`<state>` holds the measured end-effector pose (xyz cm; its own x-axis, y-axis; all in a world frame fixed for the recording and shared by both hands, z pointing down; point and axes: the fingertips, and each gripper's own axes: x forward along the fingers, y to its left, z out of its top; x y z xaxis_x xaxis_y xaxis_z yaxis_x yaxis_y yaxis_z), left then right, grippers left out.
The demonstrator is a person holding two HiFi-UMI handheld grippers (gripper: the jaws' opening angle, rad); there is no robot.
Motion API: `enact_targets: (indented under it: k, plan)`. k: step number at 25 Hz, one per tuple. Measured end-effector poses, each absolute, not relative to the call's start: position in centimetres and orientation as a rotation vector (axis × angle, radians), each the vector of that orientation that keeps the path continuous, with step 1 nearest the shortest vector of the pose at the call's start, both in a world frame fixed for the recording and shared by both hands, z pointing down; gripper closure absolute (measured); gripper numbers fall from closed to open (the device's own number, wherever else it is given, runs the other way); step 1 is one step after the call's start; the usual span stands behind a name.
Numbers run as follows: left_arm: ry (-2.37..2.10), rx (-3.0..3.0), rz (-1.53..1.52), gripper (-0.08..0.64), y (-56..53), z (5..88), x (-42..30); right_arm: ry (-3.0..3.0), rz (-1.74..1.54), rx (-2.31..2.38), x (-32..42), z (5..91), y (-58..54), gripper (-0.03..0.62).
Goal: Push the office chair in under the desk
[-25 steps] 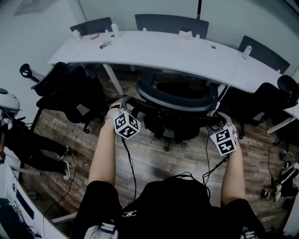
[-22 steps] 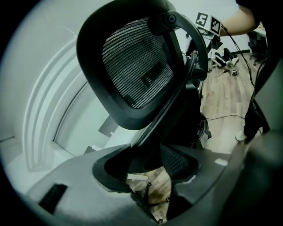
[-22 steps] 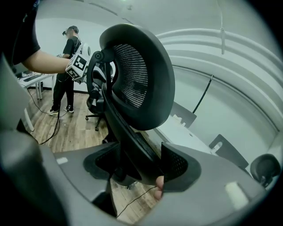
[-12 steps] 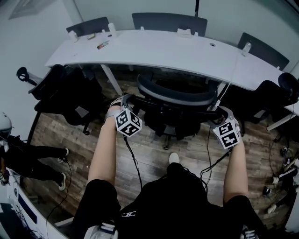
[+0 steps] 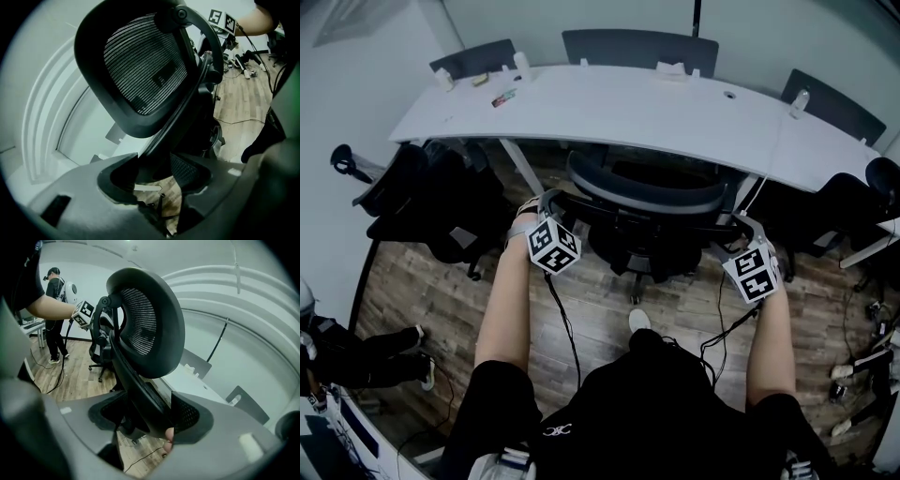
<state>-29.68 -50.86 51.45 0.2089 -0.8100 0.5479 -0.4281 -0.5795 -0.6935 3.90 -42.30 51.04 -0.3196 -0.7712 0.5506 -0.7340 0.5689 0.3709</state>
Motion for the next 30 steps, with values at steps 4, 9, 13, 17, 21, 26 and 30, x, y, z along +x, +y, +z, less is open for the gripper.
enact_targets:
  k: [4, 9, 13, 17, 21, 26, 30]
  plan:
    - [1.130, -2.114, -1.331, 0.341, -52.8, 51.5, -29.3, -2.094, -0.068, 1.204, 4.3, 51.1, -44.4, 0.290]
    - [1.128, -2.119, -1.296, 0.339, -55.6, 51.3, -28.0, -2.088, -0.062, 1.203, 5.6, 50.9, -47.3, 0.290]
    - [1.117, -2.130, -1.300, 0.337, -57.8, 51.2, -27.6, -2.094, -0.065, 1.204, 6.0, 50.8, -49.4, 0.290]
    - [1.123, -2.133, -1.310, 0.336, -59.6, 51.1, -27.5, -2.104, -0.076, 1.205, 6.2, 50.7, -51.7, 0.287]
    - [1.161, -2.112, -1.310, 0.336, -61.8, 51.1, -27.7, -2.103, -0.083, 1.204, 6.3, 50.8, -54.6, 0.285]
    - [1.190, -2.111, -1.329, 0.334, -64.9, 51.3, -28.0, -2.114, -0.091, 1.189, 6.1, 50.9, -58.1, 0.285]
    - [1.209, -2.098, -1.350, 0.334, -67.7, 51.1, -28.8, -2.133, -0.110, 1.184, 5.3, 50.8, -60.8, 0.287]
